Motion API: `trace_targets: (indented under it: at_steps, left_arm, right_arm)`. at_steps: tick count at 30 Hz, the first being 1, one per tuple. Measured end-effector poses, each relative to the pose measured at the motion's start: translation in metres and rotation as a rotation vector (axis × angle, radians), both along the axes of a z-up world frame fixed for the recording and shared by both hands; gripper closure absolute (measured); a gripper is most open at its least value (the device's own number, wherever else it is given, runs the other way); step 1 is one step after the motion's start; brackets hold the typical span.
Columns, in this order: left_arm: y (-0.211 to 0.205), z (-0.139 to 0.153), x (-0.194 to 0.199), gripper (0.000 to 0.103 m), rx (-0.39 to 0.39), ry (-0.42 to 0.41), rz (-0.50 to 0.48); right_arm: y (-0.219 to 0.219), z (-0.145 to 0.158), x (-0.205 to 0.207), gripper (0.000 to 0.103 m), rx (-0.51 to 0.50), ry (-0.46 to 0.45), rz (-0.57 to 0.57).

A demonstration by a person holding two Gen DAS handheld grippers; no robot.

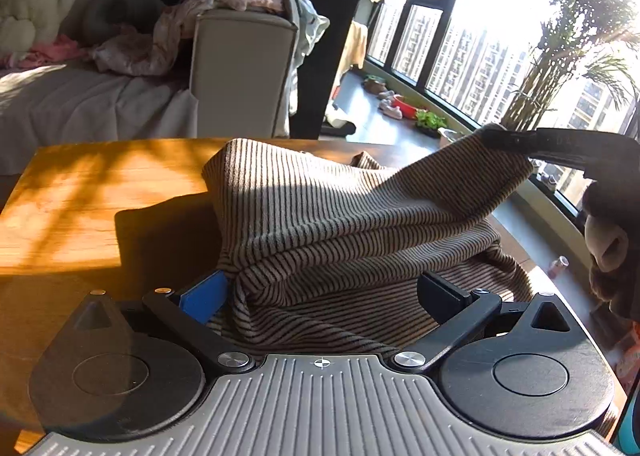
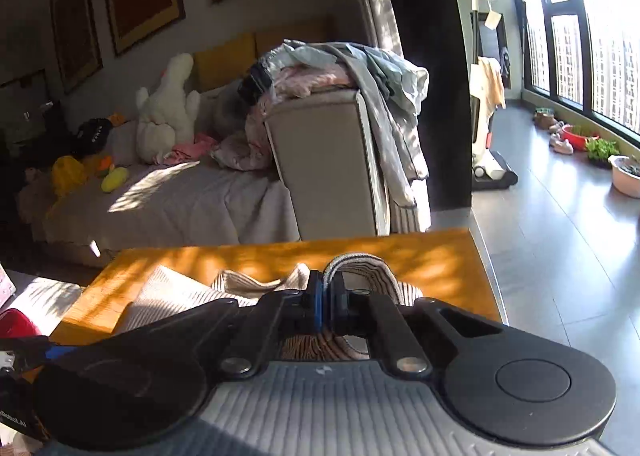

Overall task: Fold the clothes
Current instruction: 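Fold the sweater side over with the right tool and smooth it flat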

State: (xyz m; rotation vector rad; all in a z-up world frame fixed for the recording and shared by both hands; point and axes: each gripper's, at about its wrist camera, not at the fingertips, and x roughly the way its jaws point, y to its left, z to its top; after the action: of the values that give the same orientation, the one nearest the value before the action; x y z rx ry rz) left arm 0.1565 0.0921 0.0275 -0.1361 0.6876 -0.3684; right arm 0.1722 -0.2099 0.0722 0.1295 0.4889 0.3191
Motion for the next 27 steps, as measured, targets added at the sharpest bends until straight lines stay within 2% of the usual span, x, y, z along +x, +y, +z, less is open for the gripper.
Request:
trace_targets:
  at_steps: [2,4,6,9,10,12,14,17,19,20,22,23,25,26,27]
  left_arm:
    - [-0.001,0.002,0.001,0.000,-0.009,-0.006,0.008]
    - [-0.003,0.005,0.001,0.000,-0.022,-0.022,0.017]
    - [-0.005,0.012,0.000,0.000,-0.041,-0.053,0.021]
    - [-0.013,0.022,0.004,0.000,-0.065,-0.092,-0.006]
    - [-0.017,0.024,0.007,0.000,-0.070,-0.097,-0.018]
    - [-0.026,0.022,0.021,0.000,-0.076,-0.082,-0.039]
    - [-0.035,0.009,0.040,0.000,-0.072,-0.037,-0.038]
    - [-0.039,-0.017,0.055,0.000,-0.045,0.004,-0.008]
    - [-0.042,-0.027,0.052,0.000,0.010,-0.042,-0.022]
    - [-0.044,-0.028,0.050,0.000,0.028,-0.055,-0.027]
    - [-0.047,-0.030,0.045,0.000,0.063,-0.079,-0.038]
    - [-0.047,-0.030,0.044,0.000,0.064,-0.077,-0.035]
    - [-0.048,-0.030,0.044,0.000,0.067,-0.076,-0.030]
    - [-0.048,-0.030,0.043,0.000,0.065,-0.077,-0.025]
    - [-0.047,-0.031,0.043,0.000,0.064,-0.078,-0.020]
  right_arm:
    - [-0.001,0.015,0.005,0.099,0.026,-0.052,0.011]
    - [-0.006,0.014,0.014,0.099,0.053,-0.040,0.012]
    - [-0.009,-0.009,0.023,0.099,0.040,0.033,-0.012]
    - [-0.021,-0.065,0.028,0.099,0.007,0.199,-0.085]
    - [-0.026,-0.076,0.024,0.098,0.013,0.210,-0.096]
    - [-0.035,-0.082,0.016,0.098,0.063,0.176,-0.103]
    - [-0.033,-0.079,0.014,0.098,0.050,0.177,-0.110]
    - [-0.023,-0.073,0.006,0.095,-0.048,0.145,-0.105]
    - [-0.020,-0.067,-0.001,0.077,-0.084,0.114,-0.114]
    - [-0.019,-0.063,-0.005,0.072,-0.099,0.094,-0.124]
    - [-0.016,-0.051,-0.013,0.053,-0.095,0.029,-0.130]
    - [-0.014,-0.045,-0.016,0.045,-0.081,-0.005,-0.125]
    - [-0.008,-0.036,-0.022,0.020,-0.030,-0.068,-0.082]
    - [-0.003,-0.034,-0.024,0.016,0.003,-0.087,-0.037]
    - [0.003,-0.035,-0.023,0.008,0.036,-0.087,0.006]
